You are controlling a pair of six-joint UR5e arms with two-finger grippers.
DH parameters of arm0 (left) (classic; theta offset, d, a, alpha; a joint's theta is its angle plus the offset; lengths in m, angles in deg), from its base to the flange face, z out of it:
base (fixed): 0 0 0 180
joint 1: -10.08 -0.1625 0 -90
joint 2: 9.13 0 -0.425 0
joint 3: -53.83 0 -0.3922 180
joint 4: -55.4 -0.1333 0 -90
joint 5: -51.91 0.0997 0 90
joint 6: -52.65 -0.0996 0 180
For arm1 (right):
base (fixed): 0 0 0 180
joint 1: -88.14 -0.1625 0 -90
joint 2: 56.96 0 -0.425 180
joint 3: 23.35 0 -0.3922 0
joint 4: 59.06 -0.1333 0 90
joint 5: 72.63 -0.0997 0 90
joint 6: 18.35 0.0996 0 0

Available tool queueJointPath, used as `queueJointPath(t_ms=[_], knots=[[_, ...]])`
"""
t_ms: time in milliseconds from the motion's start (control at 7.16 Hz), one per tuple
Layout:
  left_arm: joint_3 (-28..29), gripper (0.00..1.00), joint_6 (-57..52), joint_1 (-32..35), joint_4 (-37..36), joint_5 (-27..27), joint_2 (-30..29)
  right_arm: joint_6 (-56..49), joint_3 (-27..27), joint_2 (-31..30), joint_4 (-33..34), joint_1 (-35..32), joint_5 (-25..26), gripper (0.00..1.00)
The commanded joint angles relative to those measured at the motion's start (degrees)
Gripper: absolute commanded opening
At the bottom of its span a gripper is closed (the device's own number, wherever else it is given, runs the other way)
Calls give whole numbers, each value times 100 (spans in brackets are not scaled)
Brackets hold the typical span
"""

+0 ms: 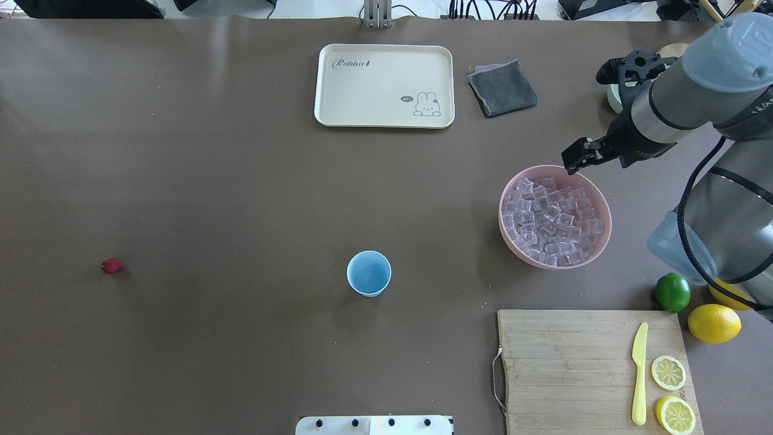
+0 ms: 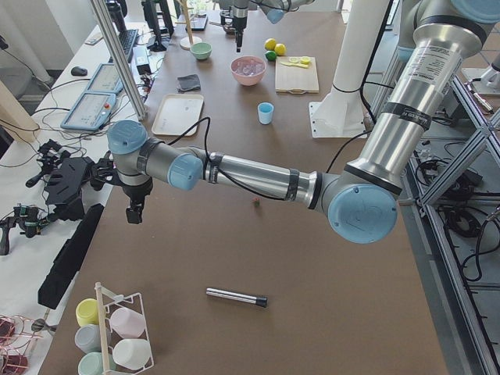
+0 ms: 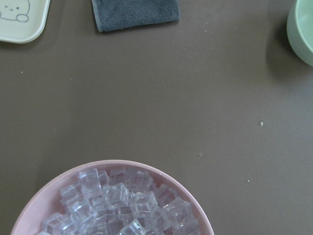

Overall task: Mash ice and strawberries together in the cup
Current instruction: 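Move the right gripper over the pink bowl of ice cubes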

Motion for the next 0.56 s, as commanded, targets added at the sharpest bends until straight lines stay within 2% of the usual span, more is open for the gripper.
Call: queueJointPath(t_ms=[0,140,419], knots=[[4,98,3,0,99,0,5,380,22,36,-4,313,81,100],[4,98,3,0,100,0,5,382,57,28,-4,506,352,100],[4,98,3,0,108,0,-4,382,136,45,-4,727,529,99]])
